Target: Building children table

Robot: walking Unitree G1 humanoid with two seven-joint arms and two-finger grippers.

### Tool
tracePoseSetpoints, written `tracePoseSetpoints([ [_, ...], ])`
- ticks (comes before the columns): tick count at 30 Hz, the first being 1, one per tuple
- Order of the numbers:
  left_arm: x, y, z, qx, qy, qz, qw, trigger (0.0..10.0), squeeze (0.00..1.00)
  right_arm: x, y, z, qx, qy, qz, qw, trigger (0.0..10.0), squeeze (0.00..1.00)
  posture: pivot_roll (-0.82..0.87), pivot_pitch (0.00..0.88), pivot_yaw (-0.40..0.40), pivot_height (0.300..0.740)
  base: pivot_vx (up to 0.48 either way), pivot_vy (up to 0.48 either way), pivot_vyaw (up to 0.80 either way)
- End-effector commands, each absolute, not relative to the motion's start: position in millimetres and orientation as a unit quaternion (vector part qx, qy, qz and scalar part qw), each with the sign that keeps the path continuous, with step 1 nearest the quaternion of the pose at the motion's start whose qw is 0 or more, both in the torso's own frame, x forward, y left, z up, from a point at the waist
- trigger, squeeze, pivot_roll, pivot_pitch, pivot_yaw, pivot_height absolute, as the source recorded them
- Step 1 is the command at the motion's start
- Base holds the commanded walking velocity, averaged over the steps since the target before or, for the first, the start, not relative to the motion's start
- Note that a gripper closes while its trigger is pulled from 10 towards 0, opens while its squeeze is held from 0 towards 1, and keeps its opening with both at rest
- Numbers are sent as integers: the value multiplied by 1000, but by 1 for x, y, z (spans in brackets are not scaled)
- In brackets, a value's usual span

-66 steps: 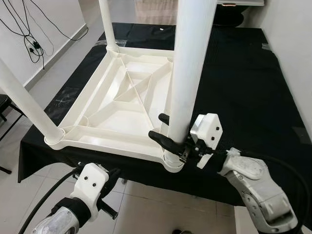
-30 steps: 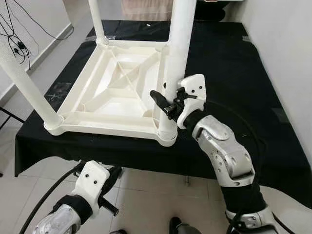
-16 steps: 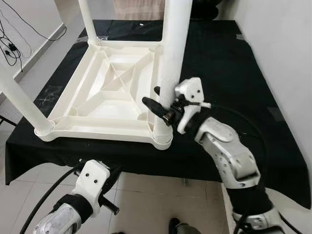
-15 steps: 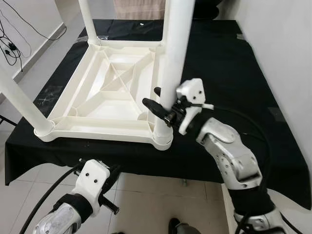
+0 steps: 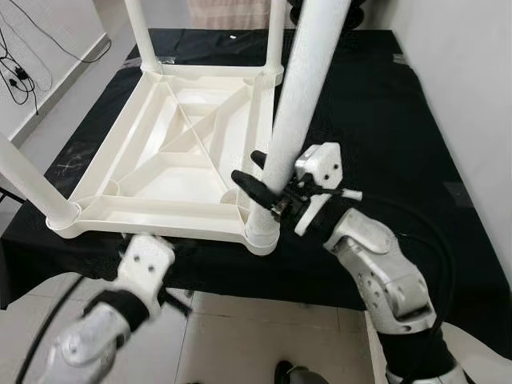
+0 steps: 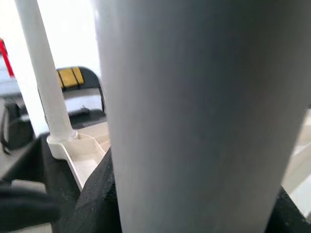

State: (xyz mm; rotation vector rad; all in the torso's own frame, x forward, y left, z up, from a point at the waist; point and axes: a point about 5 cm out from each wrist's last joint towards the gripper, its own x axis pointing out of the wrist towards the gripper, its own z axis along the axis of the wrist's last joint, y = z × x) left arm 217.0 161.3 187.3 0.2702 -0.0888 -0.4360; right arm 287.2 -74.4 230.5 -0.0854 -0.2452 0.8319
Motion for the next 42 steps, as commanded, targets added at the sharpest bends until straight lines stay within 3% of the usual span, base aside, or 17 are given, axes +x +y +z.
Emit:
tracePoseSetpoints([
  [1,221,167,189,131,-41,-205,969,10000,0,288,-73,194,-75,-31,385,919,10000,0,45,208,-28,740,0,0,0],
  [6,233,168,208,127,-74,-198,969,10000,0,285,-69,192,-97,-20,387,917,10000,0,41,207,-28,740,0,0,0],
  [16,266,162,274,107,-168,-232,952,10000,0,301,-81,190,-83,40,289,953,10000,0,36,196,-34,740,0,0,0],
  [20,268,139,312,85,-210,-364,904,10000,0,301,-77,193,-44,35,273,960,10000,0,33,185,-27,740,0,0,0],
  [23,267,133,319,88,-218,-388,891,10000,0,301,-75,194,-41,31,275,960,10000,0,33,182,-27,740,0,0,0],
  [25,268,128,327,78,-229,-411,879,10000,51,301,-73,195,-39,28,278,959,10000,0,31,175,-26,740,0,0,0],
  [26,268,124,332,69,-234,-425,871,10000,1000,302,-72,196,-38,29,279,959,10000,0,30,173,-26,740,0,0,0],
  [33,270,106,370,54,-275,-488,827,10000,1000,304,-70,201,-35,22,279,959,10000,0,23,159,-25,740,0,0,0],
  [42,282,96,386,41,-279,-499,820,10000,1000,302,-61,209,-22,1,304,952,10000,0,22,151,-23,740,0,0,0],
])
